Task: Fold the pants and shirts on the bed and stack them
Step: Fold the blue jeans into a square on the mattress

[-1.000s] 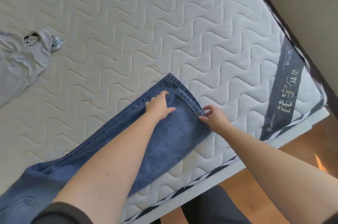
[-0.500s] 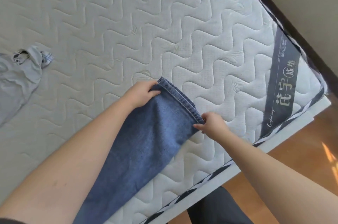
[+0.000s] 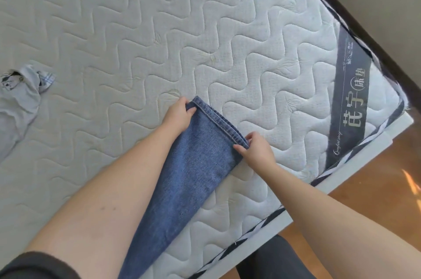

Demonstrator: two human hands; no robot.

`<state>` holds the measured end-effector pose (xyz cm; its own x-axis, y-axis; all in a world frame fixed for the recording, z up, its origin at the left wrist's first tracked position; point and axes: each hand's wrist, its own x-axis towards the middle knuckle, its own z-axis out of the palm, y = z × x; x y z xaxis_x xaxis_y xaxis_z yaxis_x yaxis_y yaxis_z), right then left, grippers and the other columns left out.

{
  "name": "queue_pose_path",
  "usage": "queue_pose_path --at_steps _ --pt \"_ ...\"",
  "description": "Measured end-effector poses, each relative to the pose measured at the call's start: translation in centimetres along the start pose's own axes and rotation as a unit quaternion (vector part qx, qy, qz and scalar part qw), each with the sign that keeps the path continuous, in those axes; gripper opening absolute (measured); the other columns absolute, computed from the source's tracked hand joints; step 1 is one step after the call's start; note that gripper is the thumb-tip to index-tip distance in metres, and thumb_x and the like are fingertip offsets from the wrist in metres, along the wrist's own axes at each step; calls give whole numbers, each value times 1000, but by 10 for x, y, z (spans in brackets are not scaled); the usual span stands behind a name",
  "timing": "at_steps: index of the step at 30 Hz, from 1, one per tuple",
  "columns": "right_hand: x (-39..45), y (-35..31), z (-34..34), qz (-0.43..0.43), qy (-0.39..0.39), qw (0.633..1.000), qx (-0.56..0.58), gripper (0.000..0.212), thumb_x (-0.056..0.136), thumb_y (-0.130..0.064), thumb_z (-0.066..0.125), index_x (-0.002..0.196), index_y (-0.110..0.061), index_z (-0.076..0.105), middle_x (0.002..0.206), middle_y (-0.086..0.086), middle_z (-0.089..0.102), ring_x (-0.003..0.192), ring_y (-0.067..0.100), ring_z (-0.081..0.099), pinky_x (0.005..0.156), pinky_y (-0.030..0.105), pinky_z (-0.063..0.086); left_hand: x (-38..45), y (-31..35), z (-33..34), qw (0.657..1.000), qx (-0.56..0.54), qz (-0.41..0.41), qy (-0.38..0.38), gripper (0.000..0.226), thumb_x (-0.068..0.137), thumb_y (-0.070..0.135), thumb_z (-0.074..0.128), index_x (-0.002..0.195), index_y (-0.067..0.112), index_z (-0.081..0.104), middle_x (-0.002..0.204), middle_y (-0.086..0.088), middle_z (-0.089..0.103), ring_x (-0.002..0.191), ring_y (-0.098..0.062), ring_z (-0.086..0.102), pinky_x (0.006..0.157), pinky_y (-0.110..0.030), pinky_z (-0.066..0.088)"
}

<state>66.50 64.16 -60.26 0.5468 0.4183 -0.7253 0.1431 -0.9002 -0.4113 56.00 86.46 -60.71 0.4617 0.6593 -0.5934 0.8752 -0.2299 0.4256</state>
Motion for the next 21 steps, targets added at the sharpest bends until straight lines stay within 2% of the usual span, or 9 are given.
queue_pose_path --at_steps 2,5,7,9,12,16,19,21 --pt "-6 1 -7 -33 -14 999 -37 26 89 -39 65 85 -17 51 90 3 54 82 23 53 63 30 31 -4 0 2 1000 -18 11 -5 27 96 26 60 115 8 54 107 -9 62 102 -26 57 75 -28 33" --pt "-27 13 -22 -65 -23 998 -11 24 90 -31 61 73 -19 47 75 -3 52 72 21 51 58 33 31 -13 6 1 997 -24 61 -27 34 93 26 65 124 15 56 103 0 58 96 -17 54 77 -25 34" --pt "-42 27 -34 -62 -45 997 18 12 91 -28 61 83 -22 53 72 -4 61 69 17 61 56 30 39 -14 11 -2 994 -10 87 -71 28 93 28 67 119 19 64 101 4 64 94 -14 57 77 -24 39" --pt "-54 41 -45 -57 -67 995 56 6 92 -26 63 94 -26 57 76 -5 69 67 10 68 59 26 46 -13 19 -2 987 3 95 -126 15 92 29 67 104 20 70 92 2 70 88 -16 61 73 -28 44" --pt "-59 60 -56 -34 -49 994 94 9 91 -28 67 93 -33 60 81 -8 71 67 8 69 65 29 51 -11 39 8 977 -13 119 -175 17 95 23 63 109 15 68 103 -6 71 94 -21 63 84 -32 46" --pt "-40 81 -58 -1 60 993 100 11 93 -31 64 102 -34 58 89 -12 66 77 7 61 60 23 41 -6 71 38 981 -16 155 -112 20 97 21 59 115 14 60 107 -6 66 102 -23 60 79 -25 38" --pt "-20 92 -55 44 86 993 67 21 94 -25 62 114 -21 59 106 -1 65 91 18 60 75 33 46 -10 81 57 988 -28 133 -78 30 95 26 62 124 20 56 109 -5 65 103 -25 60 89 -32 45" --pt "-13 92 -51 53 94 993 37 30 91 -28 66 118 -16 58 113 4 64 99 23 60 86 39 49 -15 77 61 989 -30 134 -59 43 92 26 66 132 21 52 118 -5 62 109 -24 58 95 -36 46"
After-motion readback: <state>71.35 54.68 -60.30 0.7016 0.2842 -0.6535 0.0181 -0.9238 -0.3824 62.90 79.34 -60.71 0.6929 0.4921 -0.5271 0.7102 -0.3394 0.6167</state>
